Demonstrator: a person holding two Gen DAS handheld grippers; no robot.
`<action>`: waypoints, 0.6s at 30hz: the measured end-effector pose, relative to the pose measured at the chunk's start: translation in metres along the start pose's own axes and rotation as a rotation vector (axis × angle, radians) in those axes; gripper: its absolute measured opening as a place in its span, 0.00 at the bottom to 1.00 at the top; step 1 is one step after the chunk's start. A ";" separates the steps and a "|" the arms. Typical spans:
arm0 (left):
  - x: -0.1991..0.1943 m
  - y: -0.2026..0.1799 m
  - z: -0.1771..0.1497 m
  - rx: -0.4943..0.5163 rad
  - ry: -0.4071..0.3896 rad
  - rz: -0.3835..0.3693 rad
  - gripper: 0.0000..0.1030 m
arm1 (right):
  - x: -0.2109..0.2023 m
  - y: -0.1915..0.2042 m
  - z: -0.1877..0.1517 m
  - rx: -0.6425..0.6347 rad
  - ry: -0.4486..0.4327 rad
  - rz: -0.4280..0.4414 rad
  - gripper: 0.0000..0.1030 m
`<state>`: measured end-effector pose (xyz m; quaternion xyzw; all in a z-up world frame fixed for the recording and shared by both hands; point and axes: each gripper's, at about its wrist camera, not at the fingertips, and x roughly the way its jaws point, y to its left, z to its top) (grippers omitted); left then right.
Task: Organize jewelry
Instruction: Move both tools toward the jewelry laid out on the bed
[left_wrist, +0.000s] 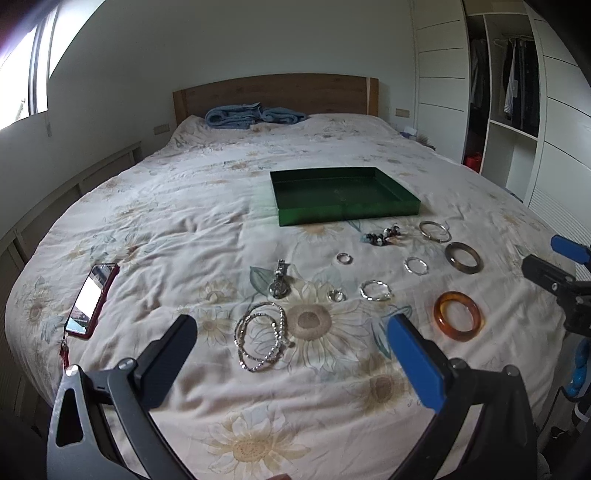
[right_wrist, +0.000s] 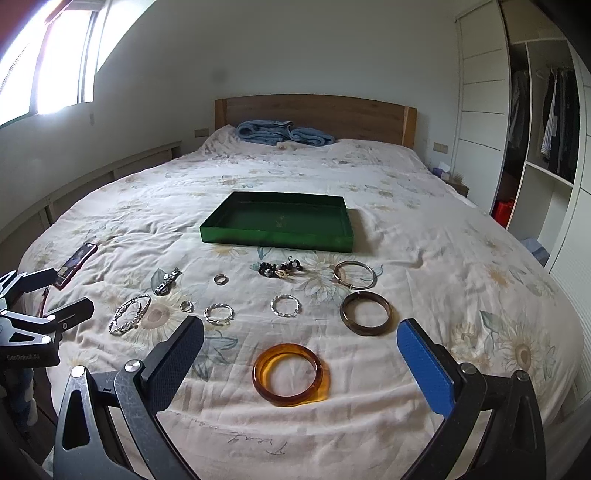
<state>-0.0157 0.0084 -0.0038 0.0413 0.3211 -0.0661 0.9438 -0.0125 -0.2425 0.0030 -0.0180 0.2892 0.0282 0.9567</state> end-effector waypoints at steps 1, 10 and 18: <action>0.000 0.002 0.000 -0.006 0.004 0.000 1.00 | -0.001 0.000 0.000 -0.001 -0.001 0.001 1.00; -0.043 0.062 0.016 -0.074 -0.081 0.120 1.00 | -0.014 -0.011 0.004 0.007 -0.005 0.002 0.99; -0.111 0.141 0.047 -0.133 -0.214 0.307 1.00 | -0.030 -0.022 0.012 0.024 -0.012 0.009 0.90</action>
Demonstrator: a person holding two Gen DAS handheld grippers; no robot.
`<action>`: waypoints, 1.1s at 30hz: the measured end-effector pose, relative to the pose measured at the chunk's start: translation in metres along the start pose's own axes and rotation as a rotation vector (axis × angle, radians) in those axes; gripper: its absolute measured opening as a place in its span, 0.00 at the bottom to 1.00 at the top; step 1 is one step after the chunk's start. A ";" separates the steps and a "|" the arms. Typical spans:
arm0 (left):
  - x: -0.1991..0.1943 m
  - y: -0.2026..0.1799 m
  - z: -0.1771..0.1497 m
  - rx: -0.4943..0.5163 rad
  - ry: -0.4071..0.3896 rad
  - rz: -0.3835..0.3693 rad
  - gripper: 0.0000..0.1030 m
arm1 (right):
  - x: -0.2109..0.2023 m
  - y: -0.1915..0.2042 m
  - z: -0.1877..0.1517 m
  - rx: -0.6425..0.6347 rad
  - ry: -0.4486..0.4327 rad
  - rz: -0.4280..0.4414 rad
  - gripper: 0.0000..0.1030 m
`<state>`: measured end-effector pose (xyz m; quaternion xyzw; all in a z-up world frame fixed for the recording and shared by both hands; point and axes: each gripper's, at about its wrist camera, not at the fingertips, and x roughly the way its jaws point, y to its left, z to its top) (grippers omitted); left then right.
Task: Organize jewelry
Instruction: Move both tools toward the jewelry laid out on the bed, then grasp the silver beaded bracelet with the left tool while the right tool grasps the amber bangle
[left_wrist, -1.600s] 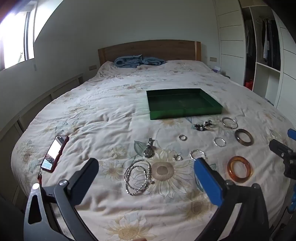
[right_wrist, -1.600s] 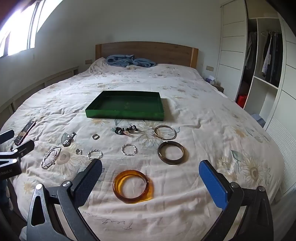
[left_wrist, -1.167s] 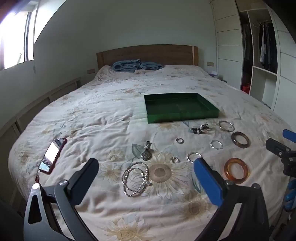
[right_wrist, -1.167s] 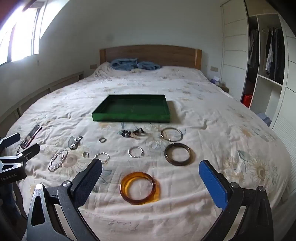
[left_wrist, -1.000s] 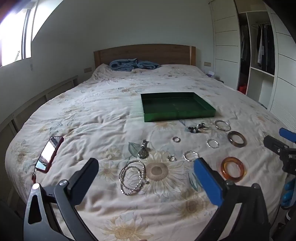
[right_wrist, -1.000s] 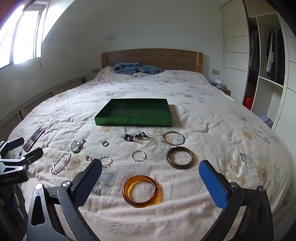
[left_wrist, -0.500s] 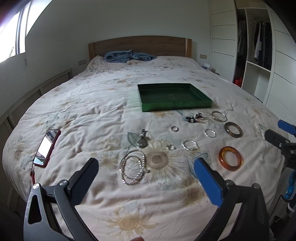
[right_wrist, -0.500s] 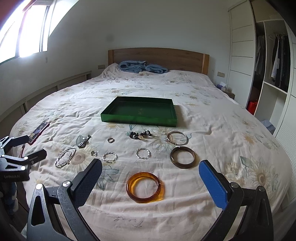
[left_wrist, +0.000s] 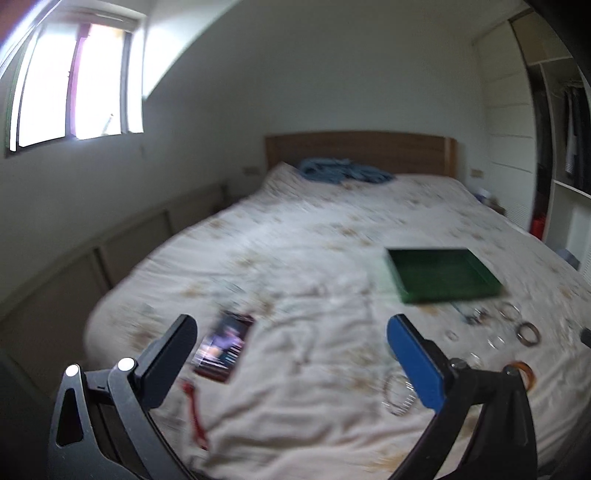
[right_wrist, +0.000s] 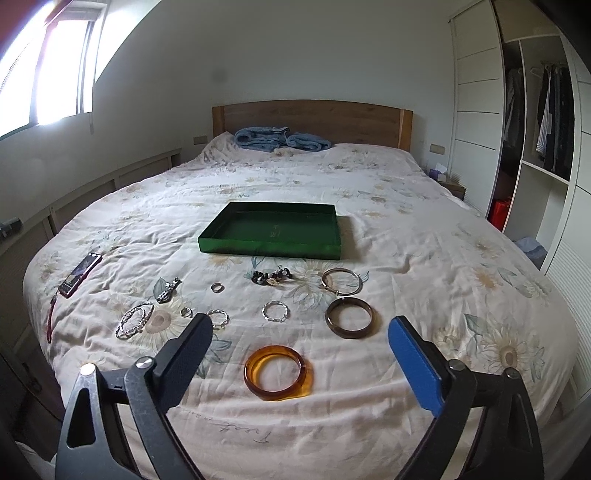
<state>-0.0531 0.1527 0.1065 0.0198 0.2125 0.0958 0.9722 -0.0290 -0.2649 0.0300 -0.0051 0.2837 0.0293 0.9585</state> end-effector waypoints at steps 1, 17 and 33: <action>-0.001 0.007 0.003 -0.010 0.000 0.005 1.00 | -0.001 -0.002 0.001 0.005 -0.001 0.004 0.88; 0.102 -0.064 -0.086 0.006 0.370 -0.174 1.00 | 0.054 -0.008 -0.025 -0.021 0.197 0.060 0.76; 0.144 -0.093 -0.102 0.078 0.431 -0.178 1.00 | 0.112 0.000 -0.038 -0.031 0.341 0.100 0.66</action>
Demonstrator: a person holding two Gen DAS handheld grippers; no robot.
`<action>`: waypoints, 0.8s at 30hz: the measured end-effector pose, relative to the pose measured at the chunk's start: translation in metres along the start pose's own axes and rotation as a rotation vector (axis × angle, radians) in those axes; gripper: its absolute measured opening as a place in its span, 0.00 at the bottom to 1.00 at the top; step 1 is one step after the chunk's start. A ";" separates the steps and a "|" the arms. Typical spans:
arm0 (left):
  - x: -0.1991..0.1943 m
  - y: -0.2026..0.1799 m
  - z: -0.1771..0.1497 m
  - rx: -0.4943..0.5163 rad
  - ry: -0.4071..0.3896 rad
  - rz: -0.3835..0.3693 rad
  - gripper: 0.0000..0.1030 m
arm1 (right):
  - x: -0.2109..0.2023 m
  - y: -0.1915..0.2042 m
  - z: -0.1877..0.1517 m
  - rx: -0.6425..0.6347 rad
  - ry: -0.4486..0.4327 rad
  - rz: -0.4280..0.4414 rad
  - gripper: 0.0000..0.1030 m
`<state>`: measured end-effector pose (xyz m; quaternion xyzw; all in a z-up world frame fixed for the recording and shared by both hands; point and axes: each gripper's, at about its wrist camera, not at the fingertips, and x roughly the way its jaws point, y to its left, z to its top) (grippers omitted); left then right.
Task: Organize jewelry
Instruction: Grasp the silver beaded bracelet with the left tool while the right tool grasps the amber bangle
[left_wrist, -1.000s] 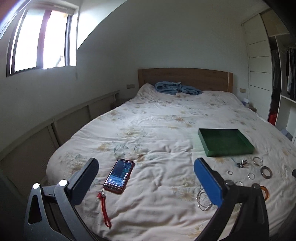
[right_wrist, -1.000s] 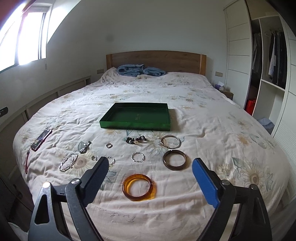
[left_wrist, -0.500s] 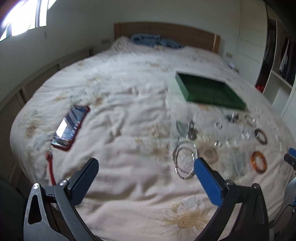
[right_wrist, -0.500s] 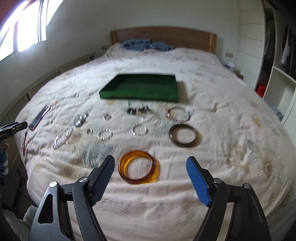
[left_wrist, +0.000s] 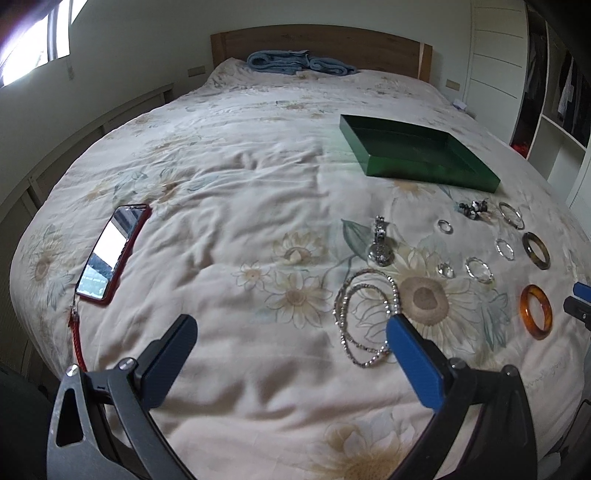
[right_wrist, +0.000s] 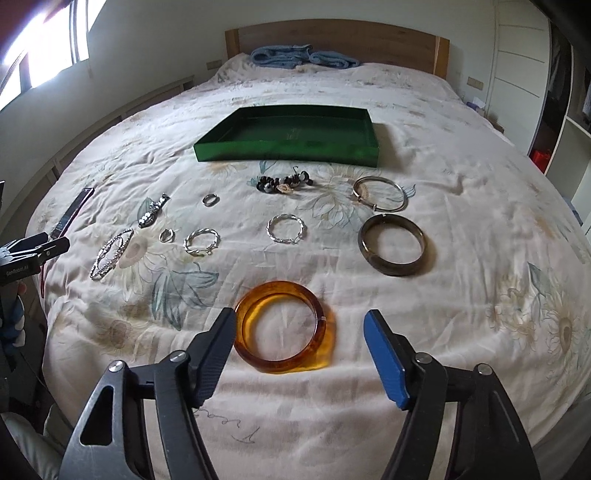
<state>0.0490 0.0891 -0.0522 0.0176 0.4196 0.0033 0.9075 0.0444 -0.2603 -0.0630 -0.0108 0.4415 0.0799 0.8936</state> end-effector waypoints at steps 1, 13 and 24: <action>0.002 -0.001 0.001 0.005 0.001 -0.001 1.00 | 0.002 0.000 0.001 0.000 0.005 0.001 0.64; 0.037 -0.014 0.007 0.030 0.053 -0.017 0.98 | 0.038 -0.003 0.002 -0.012 0.106 0.000 0.45; 0.081 -0.026 -0.001 0.058 0.208 -0.123 0.46 | 0.072 -0.010 0.001 -0.023 0.178 0.040 0.30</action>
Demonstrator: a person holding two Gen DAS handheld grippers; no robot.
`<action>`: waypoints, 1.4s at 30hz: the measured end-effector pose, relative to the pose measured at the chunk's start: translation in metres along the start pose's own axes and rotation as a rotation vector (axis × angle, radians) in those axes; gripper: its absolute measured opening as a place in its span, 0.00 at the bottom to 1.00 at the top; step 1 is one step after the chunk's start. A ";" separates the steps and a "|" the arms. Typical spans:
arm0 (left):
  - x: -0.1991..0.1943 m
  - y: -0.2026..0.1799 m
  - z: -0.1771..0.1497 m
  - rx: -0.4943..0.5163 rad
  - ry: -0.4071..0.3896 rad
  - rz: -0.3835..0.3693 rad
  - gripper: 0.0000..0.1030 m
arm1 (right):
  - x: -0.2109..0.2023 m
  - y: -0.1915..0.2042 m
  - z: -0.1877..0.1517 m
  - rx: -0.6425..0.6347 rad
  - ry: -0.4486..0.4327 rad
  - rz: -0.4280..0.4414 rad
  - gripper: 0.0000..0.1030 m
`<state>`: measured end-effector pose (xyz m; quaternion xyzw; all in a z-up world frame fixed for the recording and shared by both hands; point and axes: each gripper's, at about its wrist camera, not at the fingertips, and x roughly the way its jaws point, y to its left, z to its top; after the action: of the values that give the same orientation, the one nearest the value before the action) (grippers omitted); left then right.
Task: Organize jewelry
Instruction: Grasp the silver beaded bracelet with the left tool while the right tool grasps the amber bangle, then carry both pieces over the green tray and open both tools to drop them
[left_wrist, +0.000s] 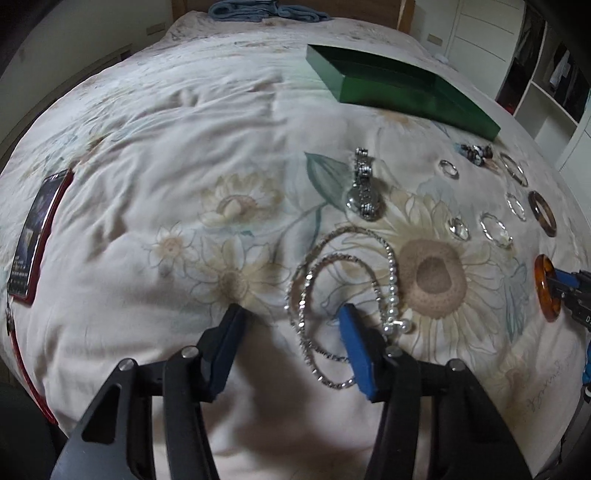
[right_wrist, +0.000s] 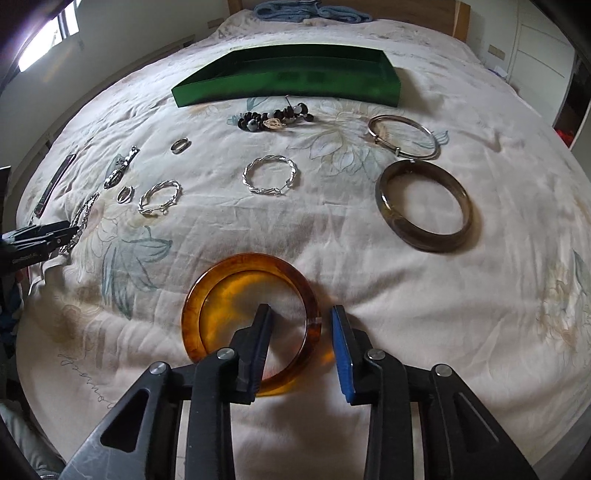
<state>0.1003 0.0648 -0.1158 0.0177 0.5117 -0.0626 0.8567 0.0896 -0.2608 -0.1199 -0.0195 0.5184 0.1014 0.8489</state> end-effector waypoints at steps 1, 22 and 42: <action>0.002 -0.002 0.001 0.007 0.006 -0.005 0.43 | 0.002 0.000 0.001 -0.005 0.002 0.005 0.29; -0.081 -0.046 0.093 0.098 -0.250 -0.104 0.02 | -0.074 0.007 0.071 -0.058 -0.301 0.091 0.09; 0.100 -0.115 0.320 0.064 -0.166 0.037 0.02 | 0.071 -0.053 0.282 0.104 -0.210 -0.022 0.09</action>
<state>0.4124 -0.0886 -0.0478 0.0491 0.4363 -0.0645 0.8962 0.3786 -0.2630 -0.0558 0.0294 0.4311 0.0666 0.8994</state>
